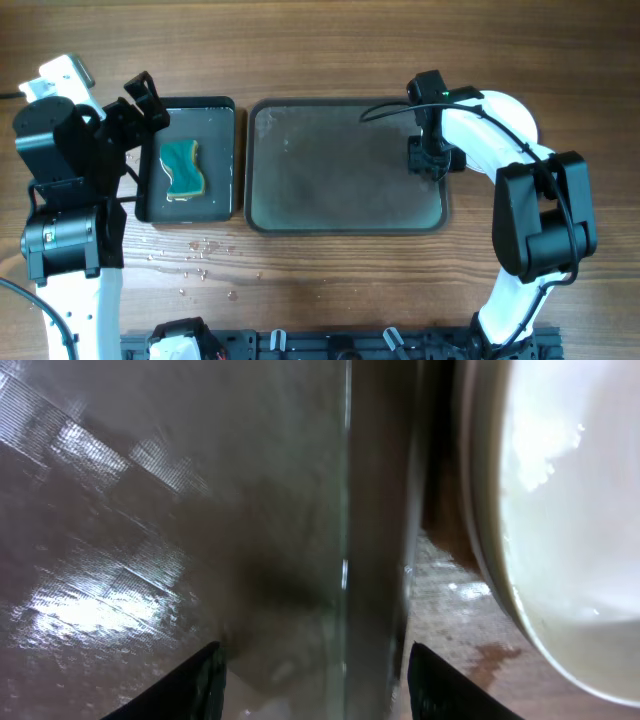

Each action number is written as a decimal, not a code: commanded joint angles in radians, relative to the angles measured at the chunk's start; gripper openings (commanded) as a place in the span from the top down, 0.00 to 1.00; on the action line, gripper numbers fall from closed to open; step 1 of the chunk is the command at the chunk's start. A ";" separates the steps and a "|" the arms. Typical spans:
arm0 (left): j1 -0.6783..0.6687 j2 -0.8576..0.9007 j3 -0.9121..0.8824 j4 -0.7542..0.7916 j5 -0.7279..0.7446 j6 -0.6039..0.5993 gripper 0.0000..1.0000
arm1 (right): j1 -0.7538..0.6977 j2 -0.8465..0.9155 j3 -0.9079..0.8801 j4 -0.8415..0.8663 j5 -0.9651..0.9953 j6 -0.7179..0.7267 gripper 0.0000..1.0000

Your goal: Clean dirty plates on tray and stack at the side

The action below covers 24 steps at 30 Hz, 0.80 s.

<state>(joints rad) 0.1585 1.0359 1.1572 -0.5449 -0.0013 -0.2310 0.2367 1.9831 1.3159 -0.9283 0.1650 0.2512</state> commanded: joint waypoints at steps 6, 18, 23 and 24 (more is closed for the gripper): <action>0.002 0.001 0.007 0.002 0.011 -0.013 0.00 | -0.002 -0.026 -0.006 0.007 -0.063 -0.029 0.42; 0.002 0.001 0.007 0.002 0.011 -0.013 0.00 | -0.002 -0.026 -0.006 0.021 -0.145 -0.068 0.42; 0.002 0.001 0.007 0.002 0.011 -0.013 0.00 | -0.002 -0.026 -0.006 0.025 -0.168 -0.068 0.42; 0.002 0.001 0.007 0.002 0.011 -0.013 0.00 | -0.002 -0.026 -0.006 0.026 -0.167 -0.068 0.43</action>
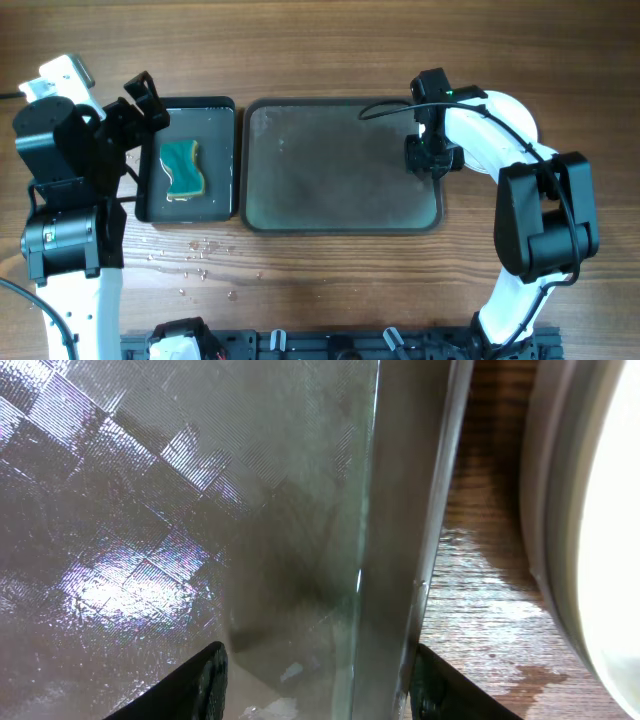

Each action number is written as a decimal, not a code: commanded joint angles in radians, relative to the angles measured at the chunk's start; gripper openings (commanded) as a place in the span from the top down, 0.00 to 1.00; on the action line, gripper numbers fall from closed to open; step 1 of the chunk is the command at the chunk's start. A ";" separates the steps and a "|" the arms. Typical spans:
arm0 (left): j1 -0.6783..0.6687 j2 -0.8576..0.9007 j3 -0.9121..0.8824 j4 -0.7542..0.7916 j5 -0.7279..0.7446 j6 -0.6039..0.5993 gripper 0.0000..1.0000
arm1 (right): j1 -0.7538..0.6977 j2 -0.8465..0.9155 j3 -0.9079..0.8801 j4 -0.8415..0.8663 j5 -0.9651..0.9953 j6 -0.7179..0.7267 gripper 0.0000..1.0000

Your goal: Clean dirty plates on tray and stack at the side

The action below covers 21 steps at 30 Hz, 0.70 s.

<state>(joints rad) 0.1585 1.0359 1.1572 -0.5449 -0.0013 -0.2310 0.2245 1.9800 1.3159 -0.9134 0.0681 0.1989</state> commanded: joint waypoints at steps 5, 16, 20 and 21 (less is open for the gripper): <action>0.002 0.001 0.007 0.002 0.011 -0.013 0.00 | 0.010 -0.023 -0.006 0.027 -0.070 -0.026 0.43; 0.002 0.001 0.007 0.002 0.011 -0.013 0.00 | 0.010 -0.023 -0.006 0.036 -0.070 -0.055 0.43; 0.002 0.001 0.007 0.002 0.011 -0.013 0.00 | 0.010 -0.025 -0.003 0.033 -0.066 -0.069 0.46; 0.002 0.001 0.007 0.002 0.011 -0.013 0.00 | 0.010 -0.027 0.004 0.025 -0.066 -0.069 0.47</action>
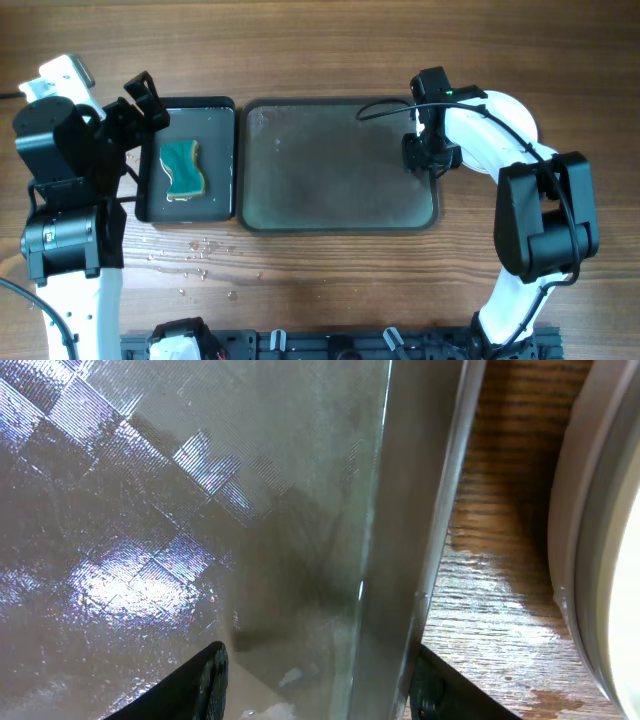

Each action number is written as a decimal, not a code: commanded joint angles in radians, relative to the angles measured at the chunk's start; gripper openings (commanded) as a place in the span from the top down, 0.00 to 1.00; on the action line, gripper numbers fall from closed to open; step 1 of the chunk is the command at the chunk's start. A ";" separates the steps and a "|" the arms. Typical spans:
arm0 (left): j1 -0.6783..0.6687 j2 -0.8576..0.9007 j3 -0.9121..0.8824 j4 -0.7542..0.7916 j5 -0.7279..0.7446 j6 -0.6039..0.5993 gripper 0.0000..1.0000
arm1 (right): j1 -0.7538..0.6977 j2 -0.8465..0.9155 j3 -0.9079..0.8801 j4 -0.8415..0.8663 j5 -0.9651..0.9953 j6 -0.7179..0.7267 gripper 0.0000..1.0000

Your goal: Clean dirty plates on tray and stack at the side

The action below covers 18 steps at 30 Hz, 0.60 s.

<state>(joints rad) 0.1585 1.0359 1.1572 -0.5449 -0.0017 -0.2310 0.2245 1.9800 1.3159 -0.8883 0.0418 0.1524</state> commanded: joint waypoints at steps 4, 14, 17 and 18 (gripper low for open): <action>0.002 0.001 0.007 0.002 0.012 -0.013 0.00 | 0.010 -0.042 0.050 -0.022 -0.039 -0.024 0.48; 0.002 0.001 0.007 0.002 0.012 -0.013 0.00 | 0.004 -0.122 0.198 -0.041 -0.021 -0.043 0.47; 0.002 0.001 0.007 0.002 0.012 -0.013 0.00 | 0.002 -0.133 0.203 -0.032 -0.026 -0.043 0.45; 0.002 0.001 0.007 0.002 0.012 -0.013 0.00 | 0.002 -0.132 0.202 -0.031 -0.039 -0.044 0.43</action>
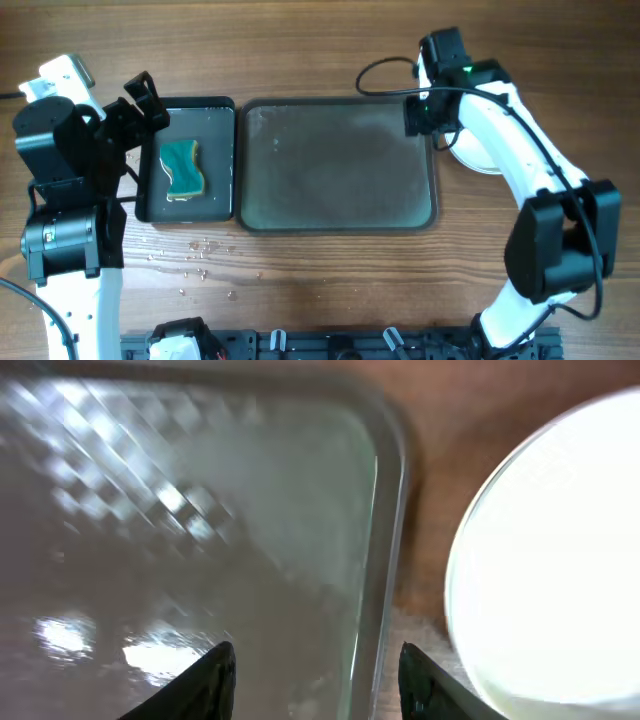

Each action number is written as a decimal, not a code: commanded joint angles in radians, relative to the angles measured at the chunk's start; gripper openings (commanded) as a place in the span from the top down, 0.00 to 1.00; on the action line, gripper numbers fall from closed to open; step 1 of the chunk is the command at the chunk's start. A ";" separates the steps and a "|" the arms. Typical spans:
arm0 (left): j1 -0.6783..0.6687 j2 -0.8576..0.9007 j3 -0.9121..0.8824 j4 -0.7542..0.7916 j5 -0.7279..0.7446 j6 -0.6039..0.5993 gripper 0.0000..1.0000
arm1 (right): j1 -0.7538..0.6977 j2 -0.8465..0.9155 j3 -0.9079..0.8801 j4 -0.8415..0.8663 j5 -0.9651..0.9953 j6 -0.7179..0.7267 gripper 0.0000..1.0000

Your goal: Clean dirty plates on tray and stack at the side

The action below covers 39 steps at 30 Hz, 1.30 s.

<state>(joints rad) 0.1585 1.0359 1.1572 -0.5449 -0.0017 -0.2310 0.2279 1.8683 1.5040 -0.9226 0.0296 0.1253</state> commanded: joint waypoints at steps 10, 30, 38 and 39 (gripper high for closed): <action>0.002 0.001 0.007 0.002 0.012 -0.013 0.00 | -0.001 -0.019 -0.011 0.092 -0.286 0.041 0.00; 0.002 0.001 0.007 0.002 0.012 -0.013 0.00 | -0.001 -0.019 -0.012 0.185 -0.286 0.041 0.00; 0.002 0.001 0.007 0.002 0.012 -0.013 0.00 | -0.001 -0.019 -0.012 0.185 -0.286 0.041 0.00; 0.002 0.001 0.007 0.002 0.012 -0.013 0.00 | -0.001 -0.019 -0.012 0.185 -0.286 0.042 0.00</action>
<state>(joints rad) 0.1585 1.0359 1.1572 -0.5449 -0.0013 -0.2310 0.2283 1.8591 1.4982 -0.7425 -0.2363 0.1566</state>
